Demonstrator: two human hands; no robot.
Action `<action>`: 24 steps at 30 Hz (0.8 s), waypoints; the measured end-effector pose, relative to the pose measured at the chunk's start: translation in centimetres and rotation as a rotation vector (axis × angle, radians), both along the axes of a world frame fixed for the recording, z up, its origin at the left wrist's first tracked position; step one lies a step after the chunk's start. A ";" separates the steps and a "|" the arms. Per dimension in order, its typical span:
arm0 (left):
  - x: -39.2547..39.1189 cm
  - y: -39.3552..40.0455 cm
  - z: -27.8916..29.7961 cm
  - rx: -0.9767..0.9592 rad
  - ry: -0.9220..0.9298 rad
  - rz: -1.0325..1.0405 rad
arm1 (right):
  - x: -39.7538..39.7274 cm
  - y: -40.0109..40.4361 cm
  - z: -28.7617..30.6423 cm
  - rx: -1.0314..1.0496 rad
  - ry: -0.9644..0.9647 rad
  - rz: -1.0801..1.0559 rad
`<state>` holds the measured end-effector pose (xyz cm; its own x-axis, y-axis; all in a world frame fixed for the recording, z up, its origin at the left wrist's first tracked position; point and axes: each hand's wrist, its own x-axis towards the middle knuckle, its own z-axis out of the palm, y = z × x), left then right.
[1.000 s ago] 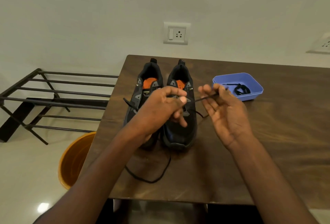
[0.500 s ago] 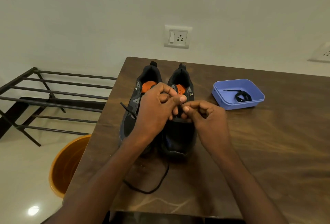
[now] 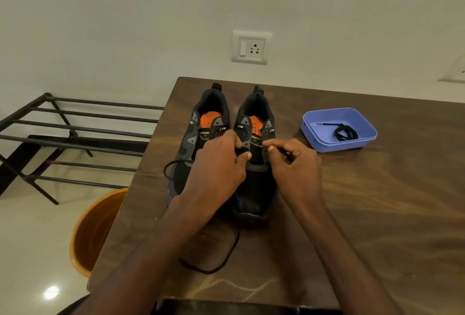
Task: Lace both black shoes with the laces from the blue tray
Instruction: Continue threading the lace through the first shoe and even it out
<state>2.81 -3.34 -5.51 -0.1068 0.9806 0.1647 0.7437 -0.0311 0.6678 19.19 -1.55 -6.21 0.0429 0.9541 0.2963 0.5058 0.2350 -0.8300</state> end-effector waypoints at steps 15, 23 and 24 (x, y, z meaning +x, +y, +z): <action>1.6 -1.3 0.8 -0.044 0.007 0.100 | -0.1 -0.1 -0.7 0.124 -0.170 0.055; 1.6 -1.7 0.6 -0.006 -0.012 0.109 | -1.4 -0.6 -1.5 0.073 -0.104 0.018; 1.6 -1.7 0.6 -0.003 -0.004 0.109 | -1.5 -0.6 -1.5 0.060 -0.114 0.021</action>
